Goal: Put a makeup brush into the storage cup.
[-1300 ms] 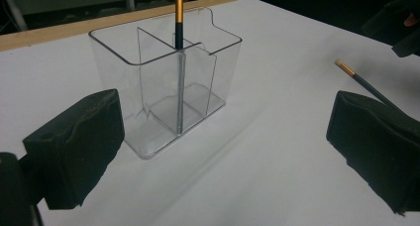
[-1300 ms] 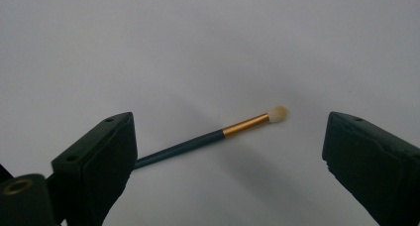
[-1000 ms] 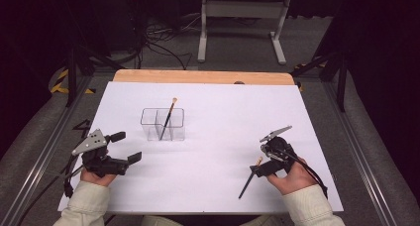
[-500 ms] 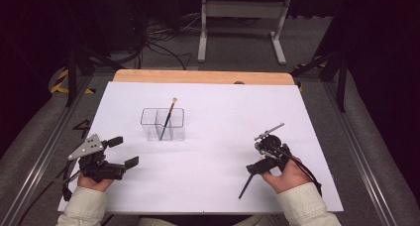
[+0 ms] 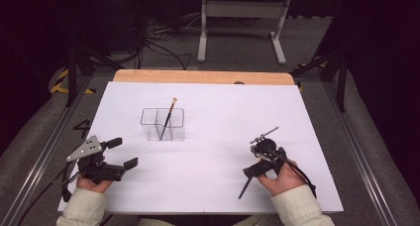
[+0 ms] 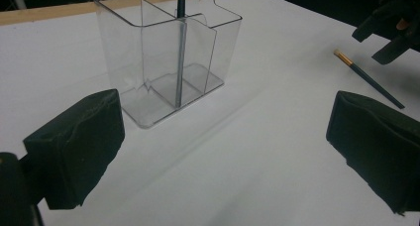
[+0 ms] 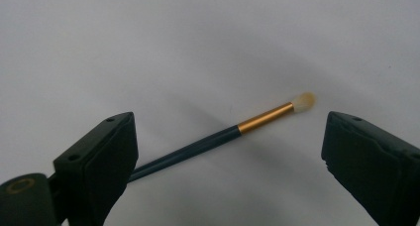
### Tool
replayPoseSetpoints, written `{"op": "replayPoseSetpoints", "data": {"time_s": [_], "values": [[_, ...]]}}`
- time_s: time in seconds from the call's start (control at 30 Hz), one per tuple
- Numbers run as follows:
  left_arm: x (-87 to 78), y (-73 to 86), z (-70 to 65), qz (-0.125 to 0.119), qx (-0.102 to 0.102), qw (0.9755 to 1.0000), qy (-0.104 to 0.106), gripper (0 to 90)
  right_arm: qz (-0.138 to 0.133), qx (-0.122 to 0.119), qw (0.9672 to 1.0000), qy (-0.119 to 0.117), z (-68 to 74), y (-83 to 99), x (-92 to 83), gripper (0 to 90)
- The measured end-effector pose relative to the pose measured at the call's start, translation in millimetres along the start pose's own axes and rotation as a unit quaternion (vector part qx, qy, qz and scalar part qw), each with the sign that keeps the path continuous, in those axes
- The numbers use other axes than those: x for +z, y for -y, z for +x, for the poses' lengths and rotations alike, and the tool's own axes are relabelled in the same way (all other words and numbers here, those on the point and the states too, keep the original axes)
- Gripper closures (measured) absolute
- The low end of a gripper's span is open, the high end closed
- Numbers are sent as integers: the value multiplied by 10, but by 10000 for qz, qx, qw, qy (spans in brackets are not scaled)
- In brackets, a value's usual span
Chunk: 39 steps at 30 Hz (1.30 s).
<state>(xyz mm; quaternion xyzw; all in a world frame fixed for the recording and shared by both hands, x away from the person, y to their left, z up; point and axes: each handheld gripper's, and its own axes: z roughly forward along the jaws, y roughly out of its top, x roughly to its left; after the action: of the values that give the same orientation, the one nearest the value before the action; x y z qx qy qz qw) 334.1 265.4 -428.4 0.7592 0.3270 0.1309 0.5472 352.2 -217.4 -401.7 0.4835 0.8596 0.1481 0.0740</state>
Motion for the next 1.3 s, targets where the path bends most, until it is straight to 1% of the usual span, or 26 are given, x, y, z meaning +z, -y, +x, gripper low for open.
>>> {"op": "replayPoseSetpoints", "data": {"time_s": [0.07, 0.13, 0.2, 0.37, 0.9, 1.13, 1.2, 1.3], "values": [[9, -3, 7, 5, 17, 10000, 10, 22, 10, 23, 10000, 8, 1, 11, 23, 77], [13, -2, 7, 1, -14, 10000, 19, 22, 56, 34, 10000, 5, 7, 22, 54, 77], [16, -6, 16, -6, -22, 10000, 35, 23, 87, 16, 9999, 73, 20, 27, 82, 77], [19, -8, 23, -16, -8, 10000, 32, 23, 173, -25, 9998, 88, 57, 34, 156, 77], [24, -8, 25, 21, -12, 10000, 46, 24, 353, -56, 9992, 162, 73, 64, 264, 77], [28, -7, 22, 21, -30, 10000, 28, 25, 402, -38, 9991, 101, 61, 65, 289, 77], [28, -7, 20, 28, -27, 10000, 23, 25, 442, -19, 9989, 144, 55, 68, 307, 77], [33, -5, 21, 34, -13, 10000, 14, 25, 439, -23, 9989, 147, 54, 67, 307, 76]]}}
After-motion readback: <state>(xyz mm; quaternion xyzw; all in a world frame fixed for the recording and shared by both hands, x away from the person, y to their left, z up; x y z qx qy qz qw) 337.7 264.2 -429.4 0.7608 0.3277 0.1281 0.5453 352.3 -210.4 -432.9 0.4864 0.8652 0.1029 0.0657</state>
